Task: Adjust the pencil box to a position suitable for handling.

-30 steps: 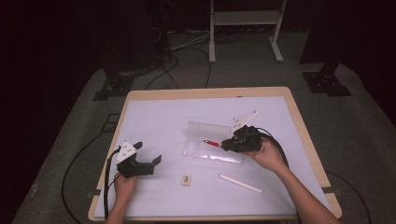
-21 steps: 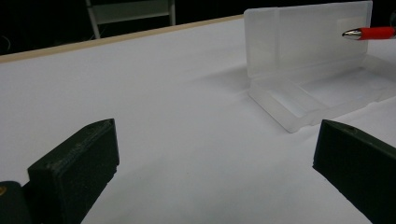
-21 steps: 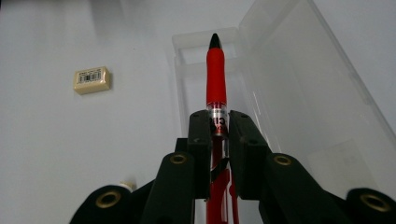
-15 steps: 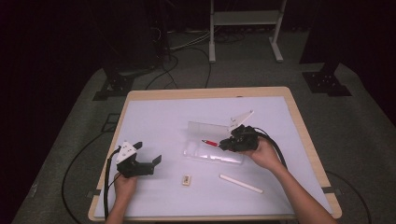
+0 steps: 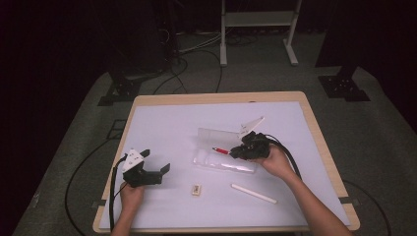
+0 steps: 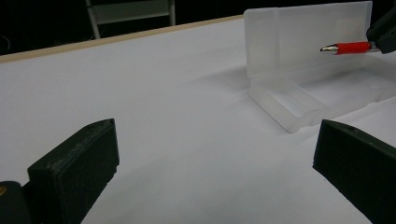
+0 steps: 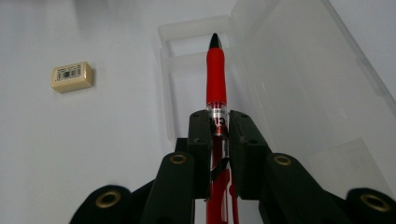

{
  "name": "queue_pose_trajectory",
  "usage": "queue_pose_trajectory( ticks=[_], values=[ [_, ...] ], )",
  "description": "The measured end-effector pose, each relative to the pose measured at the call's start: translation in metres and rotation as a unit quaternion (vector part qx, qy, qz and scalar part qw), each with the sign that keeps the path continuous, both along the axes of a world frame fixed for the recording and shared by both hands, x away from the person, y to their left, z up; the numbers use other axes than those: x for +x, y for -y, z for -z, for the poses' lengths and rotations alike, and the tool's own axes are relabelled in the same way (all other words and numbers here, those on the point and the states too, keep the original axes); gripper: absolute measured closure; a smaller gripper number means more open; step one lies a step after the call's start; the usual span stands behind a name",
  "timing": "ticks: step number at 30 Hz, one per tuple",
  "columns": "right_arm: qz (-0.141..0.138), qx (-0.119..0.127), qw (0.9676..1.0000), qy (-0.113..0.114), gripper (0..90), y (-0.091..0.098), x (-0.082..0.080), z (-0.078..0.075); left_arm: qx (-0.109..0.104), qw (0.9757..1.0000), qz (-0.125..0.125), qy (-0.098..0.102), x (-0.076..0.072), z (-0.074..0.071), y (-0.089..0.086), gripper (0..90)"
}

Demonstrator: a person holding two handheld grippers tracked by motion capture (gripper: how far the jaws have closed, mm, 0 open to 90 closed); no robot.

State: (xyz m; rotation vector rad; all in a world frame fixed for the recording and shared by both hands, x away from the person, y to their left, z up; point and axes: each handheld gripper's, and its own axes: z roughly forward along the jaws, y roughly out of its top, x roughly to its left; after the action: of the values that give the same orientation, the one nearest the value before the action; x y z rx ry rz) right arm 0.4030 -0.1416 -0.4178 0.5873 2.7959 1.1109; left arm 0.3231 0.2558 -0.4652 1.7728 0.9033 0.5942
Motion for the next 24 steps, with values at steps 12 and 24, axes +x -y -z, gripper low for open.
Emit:
queue_pose_trajectory(
  ticks=[12, 24],
  values=[
    [0.004, -0.005, 0.9999, -0.009, 78.6, -0.002, 0.008, 0.012, -0.001, 1.0, 0.0, 0.0, 0.0, 0.0, 0.0, 0.0],
    [0.004, -0.009, 0.9998, -0.014, 78.6, -0.004, 0.012, 0.019, -0.001, 1.0, 0.0, 0.0, 0.0, 0.0, 0.0, 0.0]
  ],
)
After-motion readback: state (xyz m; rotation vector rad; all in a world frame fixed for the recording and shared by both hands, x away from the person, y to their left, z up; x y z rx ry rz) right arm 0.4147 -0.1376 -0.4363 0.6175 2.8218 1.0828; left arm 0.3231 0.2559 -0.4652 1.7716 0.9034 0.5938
